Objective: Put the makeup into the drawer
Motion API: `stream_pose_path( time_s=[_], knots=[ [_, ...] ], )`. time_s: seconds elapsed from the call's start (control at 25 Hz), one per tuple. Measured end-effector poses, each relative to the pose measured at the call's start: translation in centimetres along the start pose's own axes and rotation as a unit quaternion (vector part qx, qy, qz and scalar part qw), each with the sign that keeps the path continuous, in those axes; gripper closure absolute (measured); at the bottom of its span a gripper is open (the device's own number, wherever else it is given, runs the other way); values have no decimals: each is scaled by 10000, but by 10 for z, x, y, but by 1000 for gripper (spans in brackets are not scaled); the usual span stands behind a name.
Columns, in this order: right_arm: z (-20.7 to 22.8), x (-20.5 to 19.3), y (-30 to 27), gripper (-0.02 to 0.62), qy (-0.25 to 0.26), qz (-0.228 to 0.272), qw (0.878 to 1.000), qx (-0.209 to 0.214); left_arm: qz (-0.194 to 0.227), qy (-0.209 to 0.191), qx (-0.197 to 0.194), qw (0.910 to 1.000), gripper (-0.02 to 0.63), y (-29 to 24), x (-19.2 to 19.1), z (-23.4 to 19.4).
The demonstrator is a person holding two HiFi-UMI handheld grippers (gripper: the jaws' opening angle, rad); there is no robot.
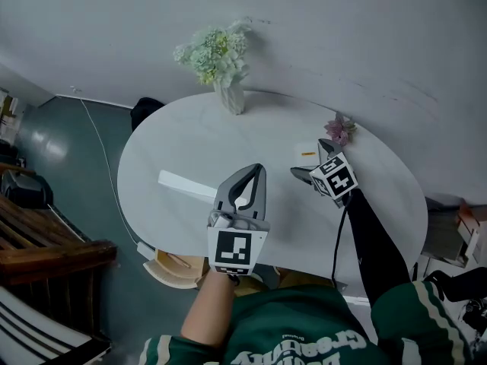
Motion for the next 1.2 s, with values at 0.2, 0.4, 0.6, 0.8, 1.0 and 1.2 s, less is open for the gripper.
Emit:
stream_pose_path(
  time_s=[0.2,0.4,0.6,0.8,1.0,1.2],
  knots=[
    [7,-7,-15,67,-12,-208,9998,50,-83,-45,17,10000,606,2,-6,-4],
    [8,-9,-18,72,122,-300,9995,-59,-80,-57,80,9999,606,5,-7,-10],
    [7,-9,-14,167,136,-276,9995,-47,-78,-38,109,9999,606,9,-8,-12],
    [-2,-1,-3,173,277,81,9995,-161,-30,-28,164,9999,606,12,-5,-16],
    [-22,26,24,173,401,812,9955,-292,64,-33,260,9996,606,19,1,-20],
    [-45,57,56,173,628,1463,9861,-485,234,-28,355,9991,606,27,15,-26]
  ],
)
Point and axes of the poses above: the fingertips, and each gripper's own axes: y backward along the fingers, z to its right, x out of its top, the point moved 5 cm from there along y, backward along the fingers, and after that the axes turned 8 degrees about x, right-handed, at the moved point
